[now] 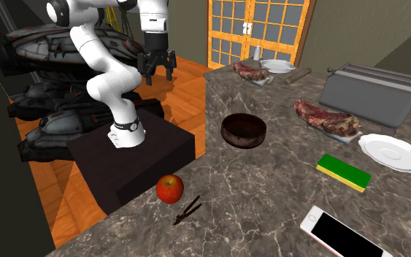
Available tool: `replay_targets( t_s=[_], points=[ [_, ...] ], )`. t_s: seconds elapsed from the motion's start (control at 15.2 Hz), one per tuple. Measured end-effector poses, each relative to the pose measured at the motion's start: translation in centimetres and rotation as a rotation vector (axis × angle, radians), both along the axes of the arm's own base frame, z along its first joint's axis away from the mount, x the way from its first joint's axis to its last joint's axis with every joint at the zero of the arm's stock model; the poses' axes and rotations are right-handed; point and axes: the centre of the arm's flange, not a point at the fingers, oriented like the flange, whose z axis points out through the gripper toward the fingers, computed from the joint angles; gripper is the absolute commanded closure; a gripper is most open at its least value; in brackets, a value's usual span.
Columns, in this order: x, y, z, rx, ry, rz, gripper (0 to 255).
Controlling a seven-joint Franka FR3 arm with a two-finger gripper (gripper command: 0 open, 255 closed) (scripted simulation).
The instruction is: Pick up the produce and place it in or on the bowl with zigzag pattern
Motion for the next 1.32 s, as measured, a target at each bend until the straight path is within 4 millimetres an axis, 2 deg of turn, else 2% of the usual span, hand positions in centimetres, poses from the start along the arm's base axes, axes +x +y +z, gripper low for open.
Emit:
replay_targets(
  t_s=[0.2,0.46,0.92,1.32],
  points=[
    [1.0,-0.9,-0.8,-0.003,-0.009,0.007,0],
    [3.5,-4.0,-2.9,-0.012,-0.041,0.03,0],
    [9.0,-9.0,-7.2,-0.029,-0.102,0.075,0],
    [14.3,-13.2,-9.9,-0.043,-0.155,0.114,0]
  ],
)
